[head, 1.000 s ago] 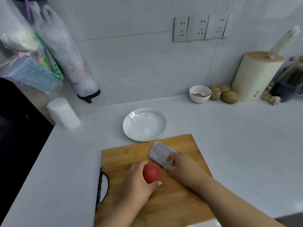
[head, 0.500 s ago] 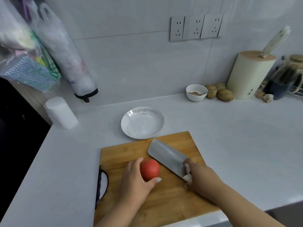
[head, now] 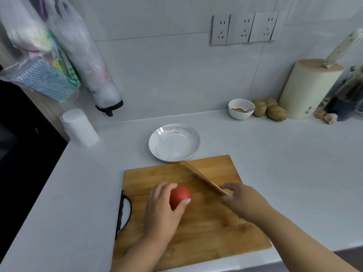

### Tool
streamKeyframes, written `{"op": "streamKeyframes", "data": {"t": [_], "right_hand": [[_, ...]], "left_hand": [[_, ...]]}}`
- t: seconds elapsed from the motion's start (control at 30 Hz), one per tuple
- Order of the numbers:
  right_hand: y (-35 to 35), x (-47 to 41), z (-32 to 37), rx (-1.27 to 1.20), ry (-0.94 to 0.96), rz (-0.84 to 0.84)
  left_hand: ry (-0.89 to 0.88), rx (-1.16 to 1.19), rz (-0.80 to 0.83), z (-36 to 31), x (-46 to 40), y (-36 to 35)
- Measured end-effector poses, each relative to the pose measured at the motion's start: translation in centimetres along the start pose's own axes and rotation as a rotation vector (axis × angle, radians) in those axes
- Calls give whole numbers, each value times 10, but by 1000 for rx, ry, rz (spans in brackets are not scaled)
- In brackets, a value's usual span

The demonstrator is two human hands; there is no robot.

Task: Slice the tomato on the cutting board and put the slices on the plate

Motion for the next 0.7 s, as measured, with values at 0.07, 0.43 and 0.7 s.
{"op": "streamKeyframes", "data": {"t": [0.07,0.43,0.7], "right_hand": [[4,3,5,-92,3,31],[-5,10,40,-19,78,270],[1,6,43,98,58,318]], "left_hand": [[-5,11,-18,0,-1,2],[-92,-4,-25,-20,-5,-3],[-45,96,23,-14,-13,-17]]}}
Point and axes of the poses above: each hand's wrist, its own x-axis away from the middle knuckle, its own y-axis out of the back of the hand, z = x × y, the point moved 9 cm from there along -x, towards the middle knuckle, and after that the axes turned 6 degrees about -x, right-handed, at the moved point
